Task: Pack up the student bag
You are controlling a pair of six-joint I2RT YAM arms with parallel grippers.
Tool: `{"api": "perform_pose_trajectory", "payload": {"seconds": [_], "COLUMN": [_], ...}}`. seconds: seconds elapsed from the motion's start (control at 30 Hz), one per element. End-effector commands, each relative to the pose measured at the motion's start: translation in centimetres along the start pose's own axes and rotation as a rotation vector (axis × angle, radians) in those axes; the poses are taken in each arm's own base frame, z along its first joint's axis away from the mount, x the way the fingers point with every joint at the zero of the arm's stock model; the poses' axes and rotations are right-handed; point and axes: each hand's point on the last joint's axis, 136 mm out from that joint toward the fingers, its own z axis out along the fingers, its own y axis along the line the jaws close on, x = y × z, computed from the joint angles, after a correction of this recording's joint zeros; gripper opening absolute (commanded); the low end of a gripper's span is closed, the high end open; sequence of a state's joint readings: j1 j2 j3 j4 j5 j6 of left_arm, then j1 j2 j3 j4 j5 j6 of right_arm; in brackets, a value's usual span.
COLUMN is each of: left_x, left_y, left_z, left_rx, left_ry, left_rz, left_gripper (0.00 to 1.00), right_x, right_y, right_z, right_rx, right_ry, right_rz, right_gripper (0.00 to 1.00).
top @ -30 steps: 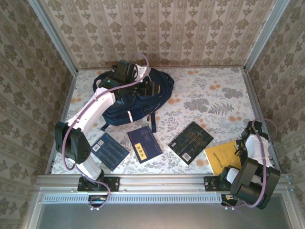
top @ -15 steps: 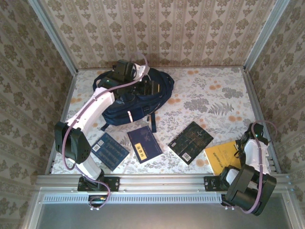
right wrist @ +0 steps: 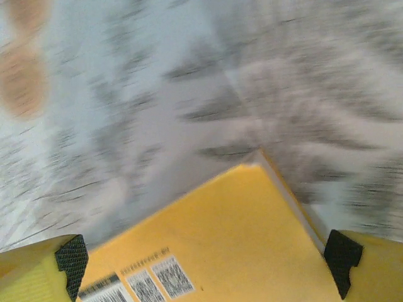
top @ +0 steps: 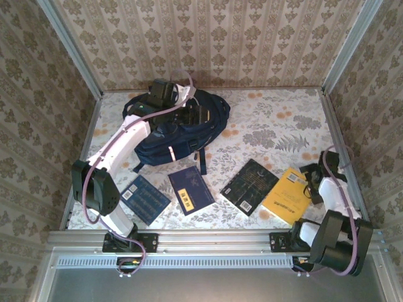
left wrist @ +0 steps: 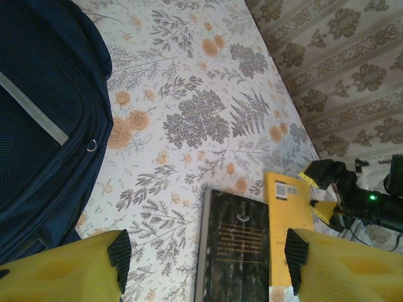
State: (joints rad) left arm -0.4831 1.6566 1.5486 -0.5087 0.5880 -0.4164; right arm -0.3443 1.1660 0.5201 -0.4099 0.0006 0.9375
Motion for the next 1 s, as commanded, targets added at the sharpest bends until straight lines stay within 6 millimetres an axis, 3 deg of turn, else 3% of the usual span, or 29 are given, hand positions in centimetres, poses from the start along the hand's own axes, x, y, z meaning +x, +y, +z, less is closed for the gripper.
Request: {"api": "perform_pose_trajectory", "payload": {"seconds": [0.0,0.1,0.2,0.37,0.5,0.63,0.8,0.97], "left_x": [0.1,0.2,0.3,0.8,2.2,4.7,10.3,15.1], "left_y": [0.5,0.6,0.8,0.5,-1.7,-4.3,-7.0,-5.8], "left_z": [0.6,0.8,1.0,1.9,3.5,5.6,9.3,11.8], "left_rx": [0.021,0.022,0.02,0.039,0.119,0.171,0.161,0.071], "left_ry": [0.008,0.014,0.019,0.043,0.1,0.18,0.34,0.406], "left_rz": [-0.024,-0.026,-0.028,-0.035,-0.034,-0.022,-0.049,-0.146], "left_gripper": [0.69,0.69,0.69,0.7,0.7,0.7,0.7,0.7], "right_x": [4.5,6.5,6.5,6.1,6.5,7.9,11.0,12.9], "right_y": [5.5,9.1,9.2,7.1,3.7,3.2,5.1,7.3], "right_z": [1.4,1.4,1.0,-0.8,-1.1,-0.8,-1.3,-3.3], "right_rx": [-0.186,-0.251,-0.206,-0.131,-0.018,-0.062,-0.2,-0.316], "right_ry": [0.207,0.281,0.271,0.245,0.25,0.297,0.419,0.444], "right_rz": [-0.11,-0.226,-0.289,-0.36,-0.387,-0.403,-0.45,-0.494], "right_gripper": [0.98,0.96,0.96,0.99,1.0,0.99,0.99,0.98]}}
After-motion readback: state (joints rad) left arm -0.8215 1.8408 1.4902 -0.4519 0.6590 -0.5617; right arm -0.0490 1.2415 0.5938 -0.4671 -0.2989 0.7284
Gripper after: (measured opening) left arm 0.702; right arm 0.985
